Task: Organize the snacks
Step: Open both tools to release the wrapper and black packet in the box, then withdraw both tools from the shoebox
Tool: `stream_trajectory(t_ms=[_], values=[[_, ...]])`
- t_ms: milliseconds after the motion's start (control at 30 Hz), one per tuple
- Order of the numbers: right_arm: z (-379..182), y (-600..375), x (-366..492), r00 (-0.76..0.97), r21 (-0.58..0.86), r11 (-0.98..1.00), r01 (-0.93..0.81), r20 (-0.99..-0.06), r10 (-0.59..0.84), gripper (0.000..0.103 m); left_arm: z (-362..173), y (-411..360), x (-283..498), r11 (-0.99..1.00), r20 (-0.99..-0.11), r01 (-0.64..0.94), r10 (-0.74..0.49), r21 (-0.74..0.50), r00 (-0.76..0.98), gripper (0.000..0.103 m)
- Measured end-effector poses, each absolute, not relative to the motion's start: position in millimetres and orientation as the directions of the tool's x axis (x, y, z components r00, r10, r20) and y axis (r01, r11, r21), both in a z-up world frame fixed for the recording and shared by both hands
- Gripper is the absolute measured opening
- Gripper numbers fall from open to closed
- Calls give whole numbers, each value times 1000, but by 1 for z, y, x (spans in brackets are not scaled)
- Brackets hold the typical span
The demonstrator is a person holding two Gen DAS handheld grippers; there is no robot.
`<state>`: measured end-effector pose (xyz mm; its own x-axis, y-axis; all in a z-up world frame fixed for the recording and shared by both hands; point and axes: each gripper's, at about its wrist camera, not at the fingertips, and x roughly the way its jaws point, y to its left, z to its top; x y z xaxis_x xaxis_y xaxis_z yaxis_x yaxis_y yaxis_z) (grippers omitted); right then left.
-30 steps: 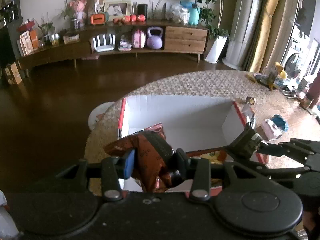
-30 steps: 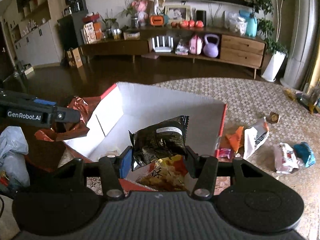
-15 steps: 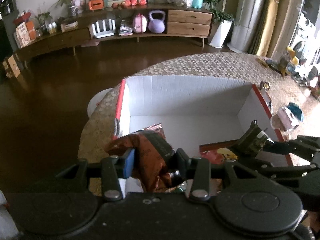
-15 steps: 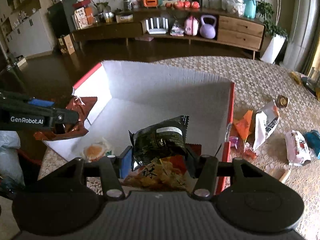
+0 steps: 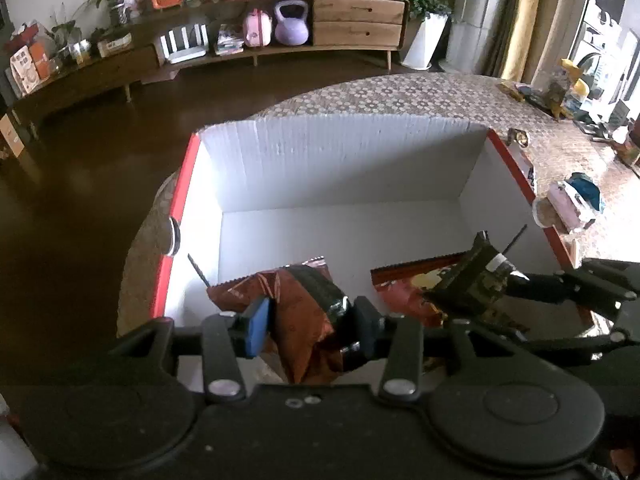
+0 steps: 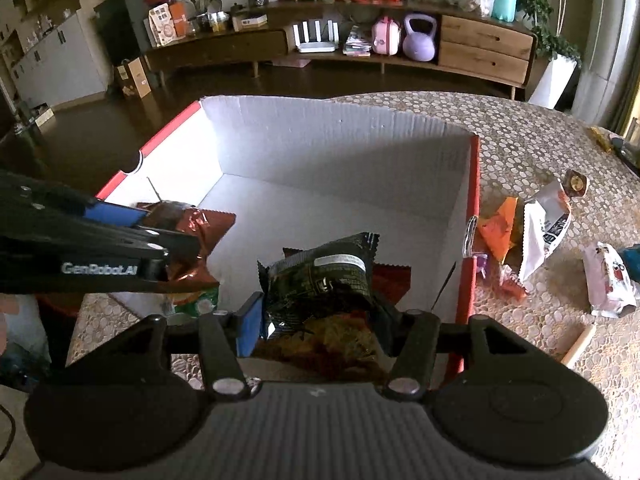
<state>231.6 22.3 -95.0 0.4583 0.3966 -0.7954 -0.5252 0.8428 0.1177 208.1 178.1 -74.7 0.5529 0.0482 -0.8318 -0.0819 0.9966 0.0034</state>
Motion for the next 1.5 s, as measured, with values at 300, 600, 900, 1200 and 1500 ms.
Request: stream_trajectory(t_ms=[300,600,900,1200,1500], values=[[-90,15,226,462,135,840,-526,-783,416,68,-62,178,200,994,-804,-110,80,18,589,83],[-71,5,208,495,127,837,-532,-755,430,80,-41,178,181,991,-774,-129,100,23,625,94],[-47,-18,190,511,178,840,-512,-723,465,86,-19,169,158,992,-740,-124,97,19,665,102],[-19,-43,162,540,187,823,-536,-673,505,87,1,157,132,996,-708,-94,67,1,703,103],[9,-81,128,611,189,827,-529,-591,526,88,19,129,113,999,-673,-48,22,-20,740,103]])
